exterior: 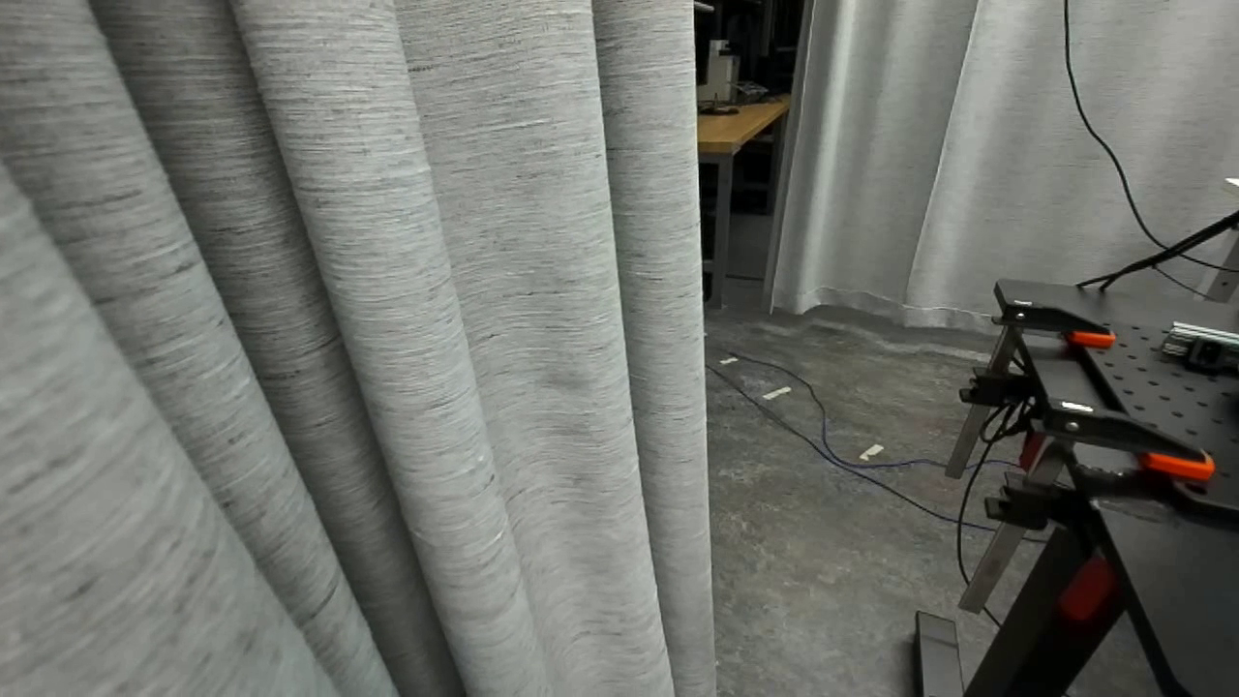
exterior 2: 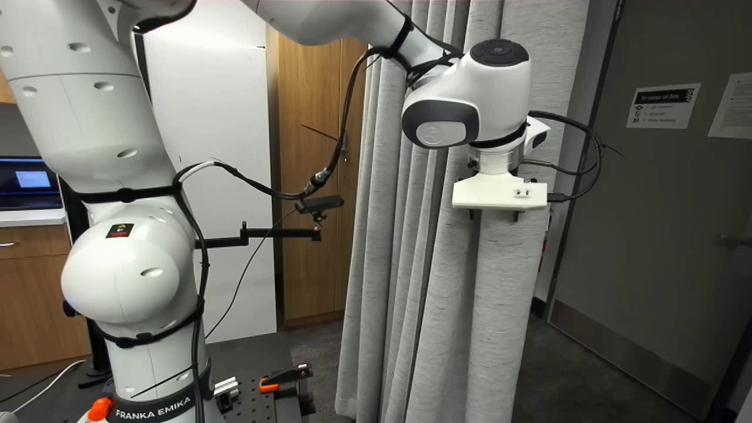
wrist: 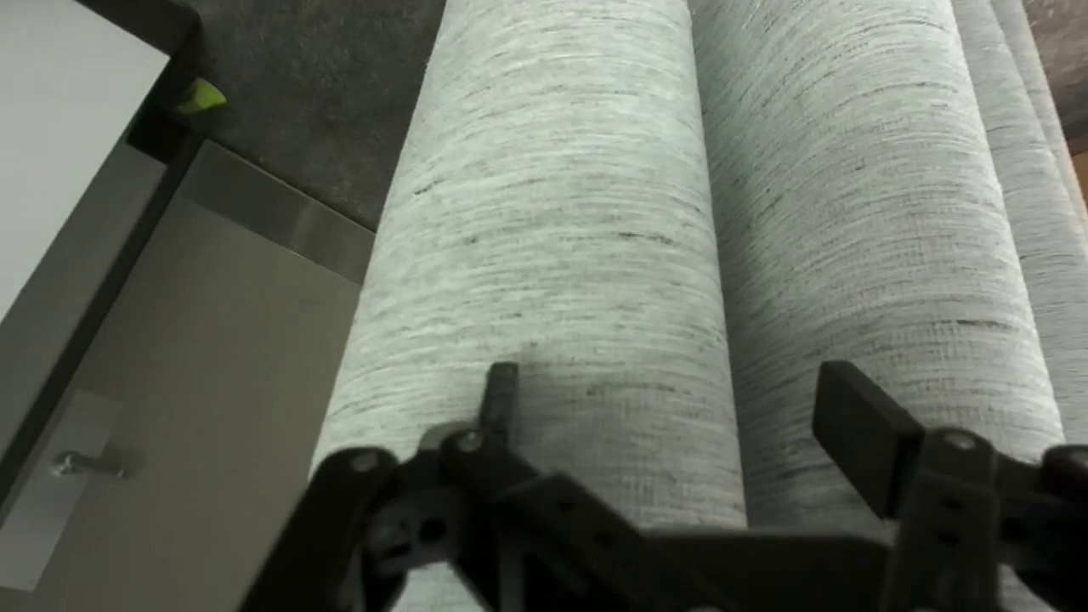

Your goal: Close the curtains

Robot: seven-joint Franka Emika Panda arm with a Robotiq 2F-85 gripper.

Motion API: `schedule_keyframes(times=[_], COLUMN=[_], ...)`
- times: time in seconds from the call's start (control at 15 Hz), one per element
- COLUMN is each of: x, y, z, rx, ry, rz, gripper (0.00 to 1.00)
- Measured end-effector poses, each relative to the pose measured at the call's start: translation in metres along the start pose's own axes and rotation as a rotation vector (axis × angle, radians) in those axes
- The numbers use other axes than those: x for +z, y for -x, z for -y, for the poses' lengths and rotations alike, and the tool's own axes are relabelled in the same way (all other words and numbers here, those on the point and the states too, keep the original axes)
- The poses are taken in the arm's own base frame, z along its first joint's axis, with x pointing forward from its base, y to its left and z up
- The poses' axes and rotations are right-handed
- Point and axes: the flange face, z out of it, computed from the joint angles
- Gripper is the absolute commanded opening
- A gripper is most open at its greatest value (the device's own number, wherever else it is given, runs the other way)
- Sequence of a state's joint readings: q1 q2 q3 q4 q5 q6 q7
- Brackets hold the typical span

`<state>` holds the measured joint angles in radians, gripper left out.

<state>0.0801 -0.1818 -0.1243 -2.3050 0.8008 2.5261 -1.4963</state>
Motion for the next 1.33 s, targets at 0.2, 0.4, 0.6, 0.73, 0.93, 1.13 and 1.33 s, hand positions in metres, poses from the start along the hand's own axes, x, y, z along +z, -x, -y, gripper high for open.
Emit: schedule_keyframes(times=[0.2, 0.4, 0.6, 0.73, 0.93, 1.13, 1.33], x=[0.005, 0.012, 0.019, 0.023, 0.024, 0.022, 0.023], y=[0.006, 0.010, 0.010, 0.007, -0.003, -0.018, -0.030], z=[0.002, 0.003, 0.005, 0.007, 0.012, 0.021, 0.029], rx=[-0.052, -0.058, -0.022, 0.041, 0.156, 0.238, 0.258], ry=[-0.011, -0.020, -0.018, 0.012, 0.111, 0.199, 0.241], rz=[-0.024, -0.032, -0.047, -0.083, -0.158, -0.229, -0.270], gripper=[1.00, 1.00, 1.00, 1.00, 1.00, 1.00, 0.74])
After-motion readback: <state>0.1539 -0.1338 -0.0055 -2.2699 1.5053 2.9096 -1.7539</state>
